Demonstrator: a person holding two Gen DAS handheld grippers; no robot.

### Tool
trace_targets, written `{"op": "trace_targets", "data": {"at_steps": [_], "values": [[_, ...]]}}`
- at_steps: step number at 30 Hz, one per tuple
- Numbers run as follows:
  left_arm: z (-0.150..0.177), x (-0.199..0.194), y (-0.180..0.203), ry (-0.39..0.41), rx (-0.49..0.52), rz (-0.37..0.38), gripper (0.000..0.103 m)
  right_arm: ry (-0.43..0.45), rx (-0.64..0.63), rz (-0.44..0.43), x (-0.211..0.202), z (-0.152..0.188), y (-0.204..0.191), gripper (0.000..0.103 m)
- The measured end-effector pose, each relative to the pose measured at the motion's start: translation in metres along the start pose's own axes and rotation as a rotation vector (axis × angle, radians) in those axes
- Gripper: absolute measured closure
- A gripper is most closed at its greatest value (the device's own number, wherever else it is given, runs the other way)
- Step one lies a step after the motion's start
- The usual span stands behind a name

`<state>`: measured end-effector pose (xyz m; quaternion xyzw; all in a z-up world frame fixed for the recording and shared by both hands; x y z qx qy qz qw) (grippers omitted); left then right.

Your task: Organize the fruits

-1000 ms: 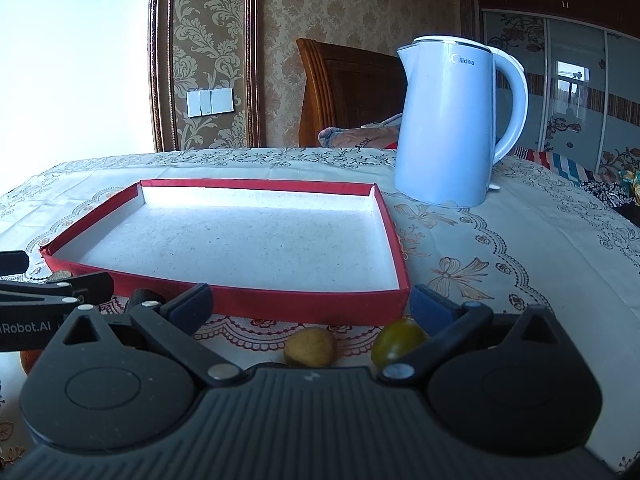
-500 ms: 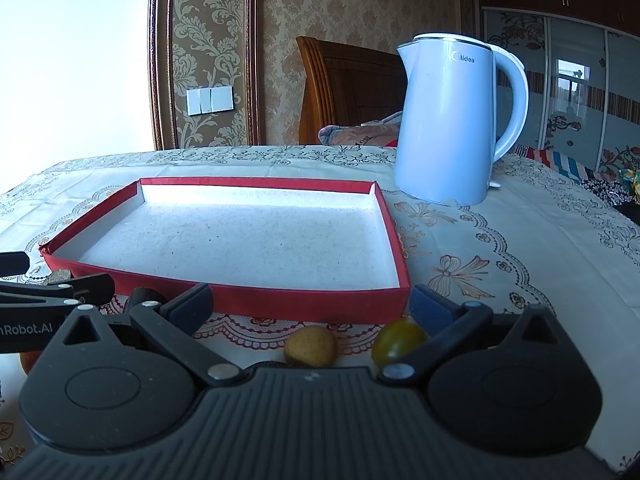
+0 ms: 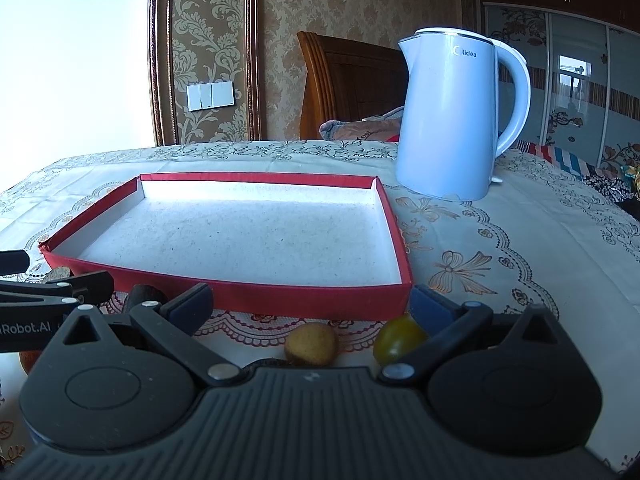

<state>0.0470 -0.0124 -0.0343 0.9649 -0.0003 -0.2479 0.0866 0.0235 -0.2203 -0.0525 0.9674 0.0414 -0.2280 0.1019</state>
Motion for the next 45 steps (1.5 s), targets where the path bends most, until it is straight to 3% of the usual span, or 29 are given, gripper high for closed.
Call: {"op": "trace_targets", "data": {"at_steps": [12,17,22,29,36,45], "values": [[-0.001,-0.005,-0.001,0.039,0.009,-0.025,0.000,-0.002,0.057,-0.021,-0.003,0.003,0.011,0.000],[-0.004,-0.008,-0.004,0.057,-0.005,-0.033,0.000,0.036,0.088,-0.035,-0.032,0.013,0.036,0.000],[-0.004,-0.006,-0.006,0.040,-0.007,-0.032,0.000,-0.003,0.048,-0.060,-0.053,0.042,0.049,0.000],[-0.003,-0.005,-0.005,0.036,-0.002,-0.032,0.000,-0.024,-0.056,-0.120,-0.060,0.051,0.033,0.000],[-0.003,-0.005,-0.005,0.036,-0.002,-0.030,0.000,-0.112,-0.083,-0.204,-0.044,0.055,0.022,0.029],[-0.003,-0.003,-0.005,0.024,-0.007,-0.032,0.000,-0.107,-0.034,-0.241,-0.036,0.048,0.027,0.048]]}}
Point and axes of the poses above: each gripper's, at about its wrist camera, not at the fingertips, and x roughly the way its jaws point, y to its right, z to its underside, the point moved 6 cm from there along x, roughly the way its jaws point, and after that the axes turned 13 degrees about -x, right-handed, at the moved point
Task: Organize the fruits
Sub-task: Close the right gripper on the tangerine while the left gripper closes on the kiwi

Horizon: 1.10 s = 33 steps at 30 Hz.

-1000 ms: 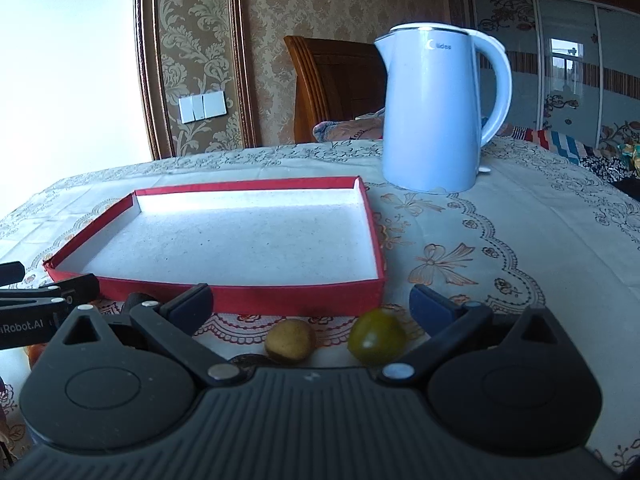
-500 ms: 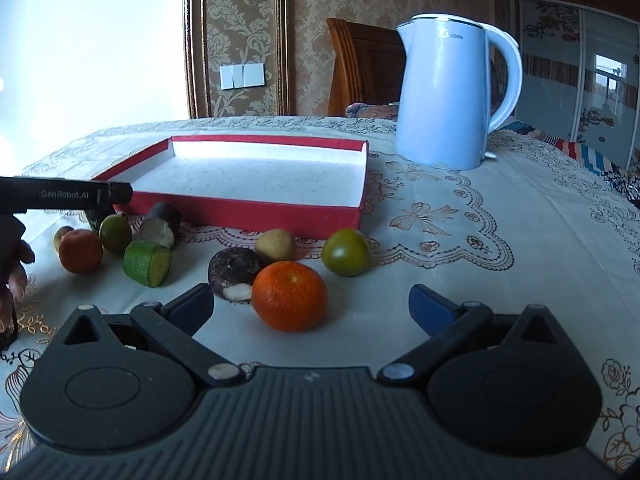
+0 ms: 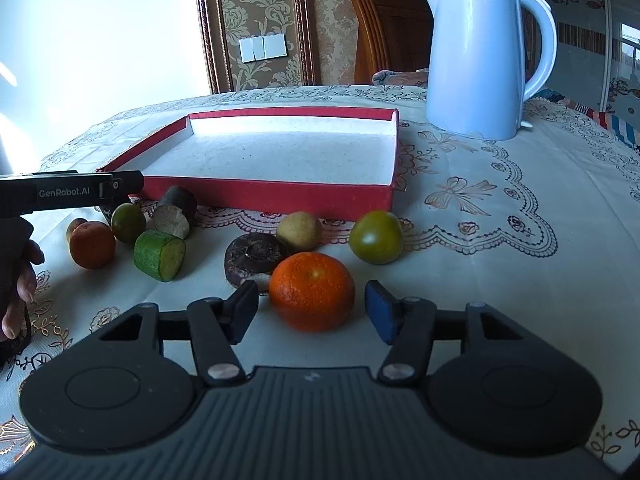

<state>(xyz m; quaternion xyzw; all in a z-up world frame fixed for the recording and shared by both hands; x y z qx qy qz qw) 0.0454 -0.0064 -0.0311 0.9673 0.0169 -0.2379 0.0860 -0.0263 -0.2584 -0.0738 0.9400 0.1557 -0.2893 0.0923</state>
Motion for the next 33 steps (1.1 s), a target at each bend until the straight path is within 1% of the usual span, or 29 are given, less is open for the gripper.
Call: {"op": "trace_targets", "data": {"at_steps": [1,2,3,6,11,15,17,21,23,25,28,31,33], "values": [[0.000,0.000,0.000,-0.001,0.000,0.000,0.000,-0.001,0.003,0.006,0.000,0.000,0.001,0.057],[0.000,0.000,0.000,-0.002,0.001,-0.001,0.000,0.004,0.008,0.004,0.000,0.000,0.002,0.061],[0.000,0.000,0.000,-0.003,0.001,-0.001,0.000,0.007,0.014,-0.002,-0.001,0.000,0.003,0.061],[0.001,0.001,0.000,-0.008,0.002,-0.003,0.000,0.013,0.027,-0.009,0.000,0.001,0.004,0.061],[-0.004,-0.004,-0.007,0.000,-0.005,-0.008,0.000,0.009,0.010,0.006,0.000,0.000,0.002,0.062],[-0.009,-0.025,-0.035,-0.017,-0.061,0.051,0.000,0.012,0.020,-0.001,0.000,0.001,0.003,0.062],[-0.008,-0.034,-0.052,-0.044,-0.082,0.056,0.000,0.015,0.030,-0.009,0.000,0.001,0.005,0.062],[0.001,-0.045,-0.074,-0.086,-0.106,0.046,0.000,0.018,0.038,-0.015,0.000,0.002,0.005,0.061],[0.008,-0.044,-0.071,-0.103,-0.069,0.041,0.000,0.019,0.038,-0.017,0.001,0.002,0.006,0.061],[0.013,-0.039,-0.068,-0.101,-0.032,-0.010,0.000,0.019,0.039,-0.017,0.001,0.002,0.005,0.061],[0.017,-0.030,-0.068,-0.115,-0.011,-0.043,0.000,0.017,0.033,-0.013,0.001,0.002,0.005,0.061],[0.019,-0.022,-0.071,-0.155,-0.034,-0.047,0.000,0.015,0.027,-0.009,0.001,0.001,0.004,0.061],[0.022,-0.018,-0.069,-0.181,-0.037,-0.027,0.000,0.014,0.025,-0.008,0.001,0.001,0.004,0.061]]}}
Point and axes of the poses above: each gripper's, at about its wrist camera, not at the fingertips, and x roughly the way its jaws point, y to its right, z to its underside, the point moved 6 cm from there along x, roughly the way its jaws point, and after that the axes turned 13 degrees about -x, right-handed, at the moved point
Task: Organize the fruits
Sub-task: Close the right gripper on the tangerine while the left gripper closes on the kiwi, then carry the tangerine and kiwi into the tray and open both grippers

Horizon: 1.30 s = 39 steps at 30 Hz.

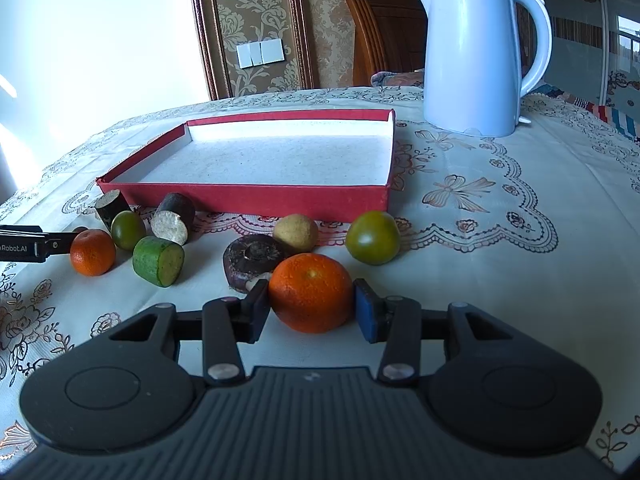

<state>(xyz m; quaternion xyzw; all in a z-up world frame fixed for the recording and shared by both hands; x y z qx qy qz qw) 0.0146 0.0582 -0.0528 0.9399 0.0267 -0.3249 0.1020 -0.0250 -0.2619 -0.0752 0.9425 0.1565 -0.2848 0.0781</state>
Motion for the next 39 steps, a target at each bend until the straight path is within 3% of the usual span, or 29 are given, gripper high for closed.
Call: {"op": "trace_targets", "data": {"at_steps": [10,12,16,18,23,28,31,39], "values": [[0.000,0.008,0.004,-0.004,0.010,-0.055,0.003,-0.002,-0.013,0.007,0.000,0.000,-0.001,0.060],[0.002,0.007,0.005,-0.009,0.015,-0.045,0.015,-0.003,-0.015,0.008,0.000,0.000,-0.002,0.060],[0.005,0.002,0.010,0.004,0.040,-0.027,0.029,-0.005,-0.025,0.015,0.000,-0.001,-0.003,0.060],[0.006,-0.002,0.014,0.017,0.059,-0.013,0.049,-0.005,-0.025,0.014,0.000,-0.001,-0.003,0.061],[0.007,-0.002,0.019,0.012,0.077,0.018,0.064,-0.005,-0.029,0.018,0.000,-0.001,-0.003,0.061],[0.006,-0.003,0.019,0.017,0.067,0.021,0.065,0.001,-0.020,0.026,-0.001,-0.001,-0.001,0.062],[0.007,-0.002,0.021,-0.002,0.070,0.045,0.073,0.004,-0.017,0.025,-0.002,-0.001,0.000,0.062],[0.005,-0.001,0.023,-0.010,0.071,0.042,0.075,0.024,-0.027,0.041,-0.006,-0.003,-0.002,0.062]]}}
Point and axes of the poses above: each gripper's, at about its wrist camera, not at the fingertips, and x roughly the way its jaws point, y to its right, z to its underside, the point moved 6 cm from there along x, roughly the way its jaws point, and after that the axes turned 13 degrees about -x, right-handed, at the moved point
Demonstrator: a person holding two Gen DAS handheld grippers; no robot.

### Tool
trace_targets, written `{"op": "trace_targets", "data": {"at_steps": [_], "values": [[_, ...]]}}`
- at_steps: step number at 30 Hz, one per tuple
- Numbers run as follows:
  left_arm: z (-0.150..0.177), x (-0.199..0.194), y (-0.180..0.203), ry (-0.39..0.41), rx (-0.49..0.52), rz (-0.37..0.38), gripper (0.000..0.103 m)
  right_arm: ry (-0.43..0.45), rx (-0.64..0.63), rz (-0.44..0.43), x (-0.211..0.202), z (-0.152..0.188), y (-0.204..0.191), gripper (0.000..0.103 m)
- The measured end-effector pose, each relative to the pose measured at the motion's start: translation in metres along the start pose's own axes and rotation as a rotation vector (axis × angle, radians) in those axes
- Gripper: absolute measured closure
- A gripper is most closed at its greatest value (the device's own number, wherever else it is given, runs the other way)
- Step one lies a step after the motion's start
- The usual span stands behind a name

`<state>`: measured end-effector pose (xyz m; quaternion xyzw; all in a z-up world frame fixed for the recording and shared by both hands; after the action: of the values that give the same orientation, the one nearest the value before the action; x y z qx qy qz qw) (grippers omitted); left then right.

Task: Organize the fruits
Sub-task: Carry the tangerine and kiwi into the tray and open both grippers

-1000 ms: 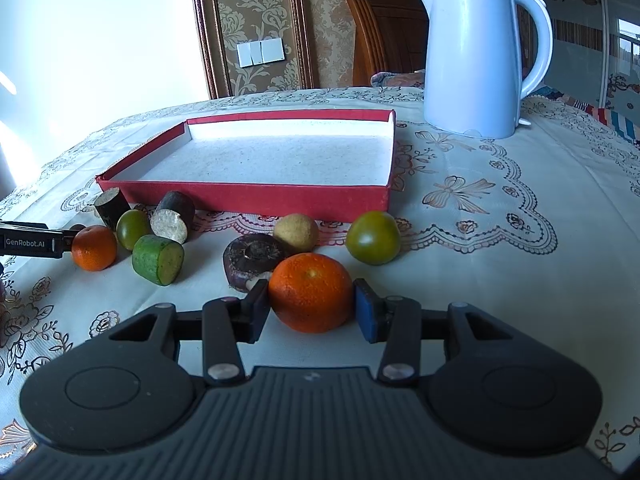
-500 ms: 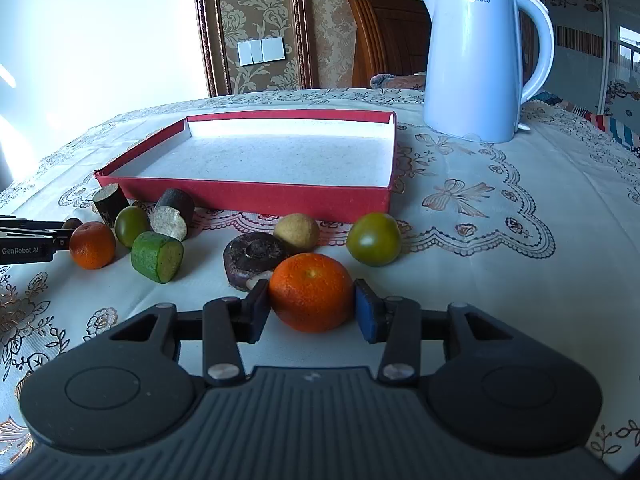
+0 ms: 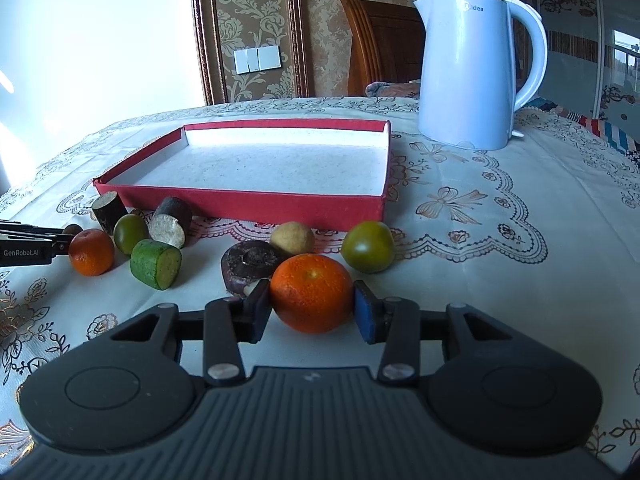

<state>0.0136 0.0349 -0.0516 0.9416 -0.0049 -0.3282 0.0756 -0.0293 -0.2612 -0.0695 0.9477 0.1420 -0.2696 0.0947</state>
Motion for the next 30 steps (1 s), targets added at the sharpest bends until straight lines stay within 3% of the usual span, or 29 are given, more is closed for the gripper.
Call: {"op": "trace_targets", "data": {"at_steps": [7,15,21,30], "values": [[-0.016,-0.011,0.004,0.053,-0.003,0.005,0.075,0.035,-0.027,0.010,-0.008,-0.009,-0.004,0.063],[-0.048,0.003,0.027,0.081,-0.020,0.038,0.075,0.101,-0.041,0.046,-0.002,-0.052,-0.001,0.063],[-0.069,0.035,0.051,0.080,-0.021,0.030,0.075,0.089,-0.032,0.082,0.041,-0.082,0.011,0.063],[-0.088,0.088,0.070,0.044,-0.014,-0.031,0.075,-0.007,0.025,0.100,0.111,-0.104,0.034,0.063]]}}
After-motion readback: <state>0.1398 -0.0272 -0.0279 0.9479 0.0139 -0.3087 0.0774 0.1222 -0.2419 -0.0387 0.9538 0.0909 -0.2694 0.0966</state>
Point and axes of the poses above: each gripper's, at about its wrist camera, not at the fingertips, and x roughly the way its jaws point, y to its right, z to its underside, the point moved 6 cm from there along x, roughly the way its jaws point, and after that the axes turned 13 degrees about -x, right-handed, at the moved point
